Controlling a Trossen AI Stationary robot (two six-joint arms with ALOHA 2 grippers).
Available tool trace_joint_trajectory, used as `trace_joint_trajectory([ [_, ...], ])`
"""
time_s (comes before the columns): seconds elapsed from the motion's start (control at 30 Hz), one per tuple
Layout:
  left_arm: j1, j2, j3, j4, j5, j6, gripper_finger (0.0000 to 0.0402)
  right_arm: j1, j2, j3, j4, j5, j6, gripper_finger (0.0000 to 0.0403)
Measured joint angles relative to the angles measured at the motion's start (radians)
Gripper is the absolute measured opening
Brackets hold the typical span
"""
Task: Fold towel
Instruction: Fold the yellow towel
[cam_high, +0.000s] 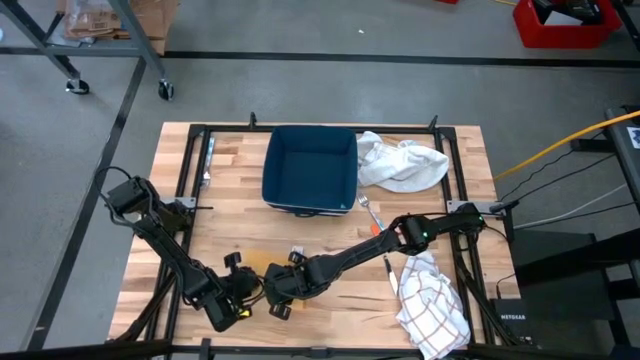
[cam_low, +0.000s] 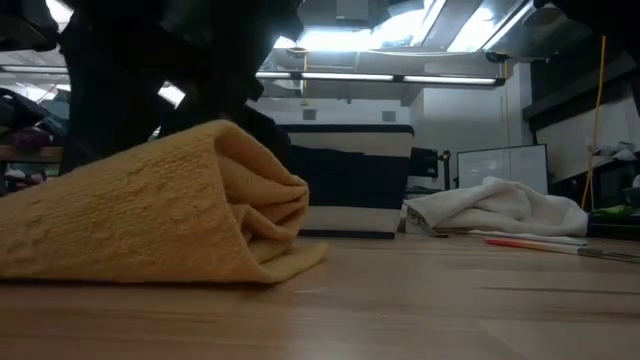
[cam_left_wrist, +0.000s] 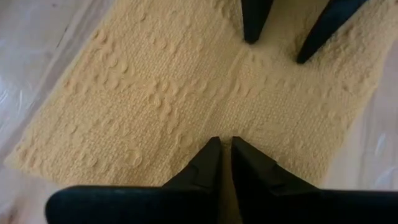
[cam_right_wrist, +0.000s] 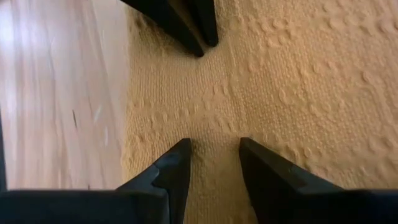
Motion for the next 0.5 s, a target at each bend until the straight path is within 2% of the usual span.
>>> trace_joint_trajectory([
  [0.2,-0.003,-0.068,0.021,-0.016,0.024,0.011,0.0031,0.002,-0.027,0.018,-0.059,-0.004,0.001,0.0143],
  [0.5,-0.004,-0.161,0.030,-0.050,0.019,0.053,0.0031,0.020,-0.049,0.035,-0.133,-0.117,0.081,0.0143],
])
